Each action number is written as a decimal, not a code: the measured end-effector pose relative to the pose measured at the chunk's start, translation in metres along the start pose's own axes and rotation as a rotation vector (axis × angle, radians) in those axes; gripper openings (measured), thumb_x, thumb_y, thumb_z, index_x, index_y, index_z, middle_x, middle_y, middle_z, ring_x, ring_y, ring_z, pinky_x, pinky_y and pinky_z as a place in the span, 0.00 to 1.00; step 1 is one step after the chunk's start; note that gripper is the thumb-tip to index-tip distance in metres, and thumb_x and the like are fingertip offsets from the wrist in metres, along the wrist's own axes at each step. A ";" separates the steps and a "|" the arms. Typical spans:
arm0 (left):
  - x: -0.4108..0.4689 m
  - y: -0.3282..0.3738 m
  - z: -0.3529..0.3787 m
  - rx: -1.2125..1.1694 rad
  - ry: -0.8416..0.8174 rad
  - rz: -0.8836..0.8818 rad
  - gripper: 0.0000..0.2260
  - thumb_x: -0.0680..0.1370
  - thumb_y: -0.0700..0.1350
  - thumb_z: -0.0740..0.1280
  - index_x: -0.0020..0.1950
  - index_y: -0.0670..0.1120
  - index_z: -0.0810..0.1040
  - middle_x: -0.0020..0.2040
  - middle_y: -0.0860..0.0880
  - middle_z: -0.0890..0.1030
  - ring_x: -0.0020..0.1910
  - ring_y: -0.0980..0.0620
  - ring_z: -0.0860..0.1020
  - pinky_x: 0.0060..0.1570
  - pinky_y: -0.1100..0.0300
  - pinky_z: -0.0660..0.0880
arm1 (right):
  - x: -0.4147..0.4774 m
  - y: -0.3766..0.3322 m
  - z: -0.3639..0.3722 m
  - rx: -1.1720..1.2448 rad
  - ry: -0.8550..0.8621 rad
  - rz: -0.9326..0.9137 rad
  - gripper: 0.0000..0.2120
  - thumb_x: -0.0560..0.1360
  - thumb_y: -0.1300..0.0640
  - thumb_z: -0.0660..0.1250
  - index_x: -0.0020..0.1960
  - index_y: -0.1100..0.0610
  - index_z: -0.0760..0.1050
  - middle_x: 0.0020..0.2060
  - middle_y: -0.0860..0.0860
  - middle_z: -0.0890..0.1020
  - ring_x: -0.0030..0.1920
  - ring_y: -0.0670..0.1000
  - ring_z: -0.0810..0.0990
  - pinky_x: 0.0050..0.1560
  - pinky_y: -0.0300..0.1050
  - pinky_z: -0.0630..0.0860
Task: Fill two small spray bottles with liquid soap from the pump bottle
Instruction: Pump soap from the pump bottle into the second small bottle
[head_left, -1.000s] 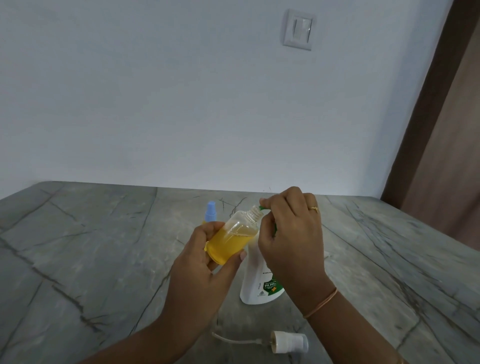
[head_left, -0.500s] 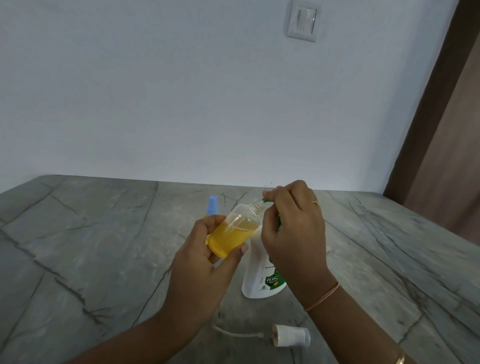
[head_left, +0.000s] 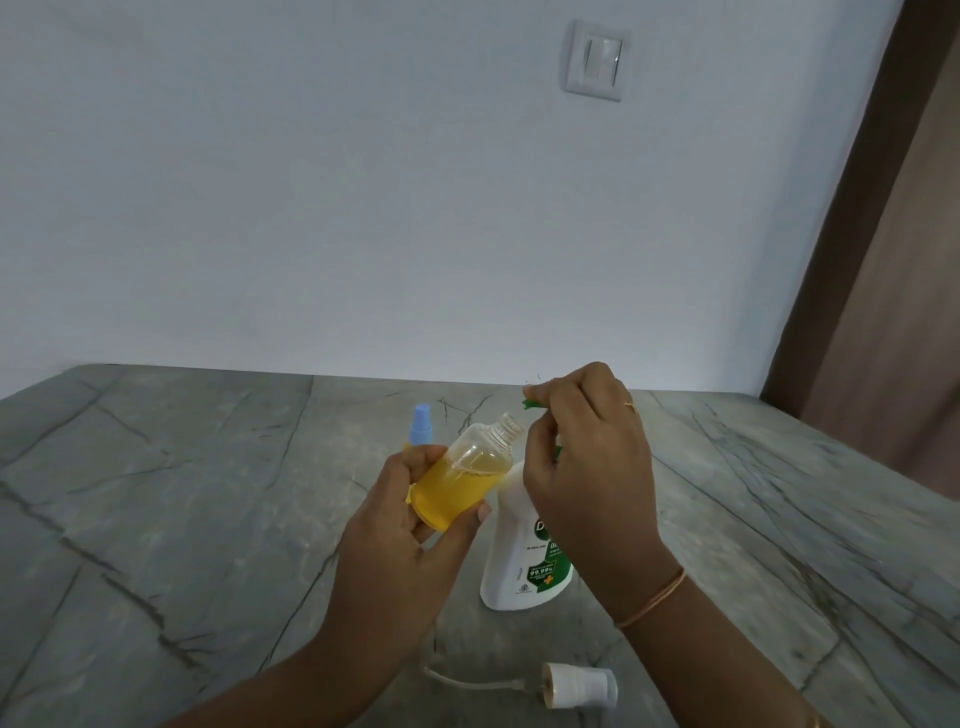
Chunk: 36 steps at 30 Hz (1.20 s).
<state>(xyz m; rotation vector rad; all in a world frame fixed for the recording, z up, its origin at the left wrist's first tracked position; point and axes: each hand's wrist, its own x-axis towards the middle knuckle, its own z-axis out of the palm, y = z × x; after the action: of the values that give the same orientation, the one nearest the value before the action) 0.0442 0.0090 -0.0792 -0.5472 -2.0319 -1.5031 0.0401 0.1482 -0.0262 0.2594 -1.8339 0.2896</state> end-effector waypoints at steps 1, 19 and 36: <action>0.000 0.001 0.000 0.009 0.000 0.001 0.16 0.64 0.56 0.68 0.48 0.62 0.67 0.46 0.68 0.73 0.43 0.62 0.78 0.40 0.79 0.72 | 0.000 0.001 0.000 -0.003 0.004 0.004 0.09 0.69 0.65 0.60 0.43 0.62 0.79 0.38 0.56 0.77 0.37 0.54 0.77 0.36 0.46 0.75; -0.001 0.002 0.000 -0.001 0.007 0.016 0.16 0.64 0.57 0.68 0.48 0.62 0.68 0.45 0.66 0.75 0.46 0.62 0.78 0.39 0.77 0.72 | -0.006 -0.001 0.003 0.012 0.017 0.020 0.10 0.69 0.64 0.57 0.43 0.62 0.78 0.38 0.55 0.76 0.38 0.53 0.76 0.37 0.47 0.74; -0.001 0.002 0.000 0.016 0.007 0.006 0.16 0.64 0.57 0.68 0.49 0.62 0.67 0.46 0.65 0.75 0.42 0.57 0.80 0.39 0.76 0.73 | -0.014 -0.002 0.006 -0.029 0.048 0.007 0.12 0.71 0.64 0.56 0.42 0.63 0.79 0.37 0.56 0.76 0.37 0.55 0.75 0.38 0.46 0.71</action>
<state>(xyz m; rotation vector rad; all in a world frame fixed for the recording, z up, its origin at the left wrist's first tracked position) 0.0466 0.0098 -0.0785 -0.5404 -2.0339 -1.4825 0.0392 0.1448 -0.0408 0.2243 -1.7902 0.2712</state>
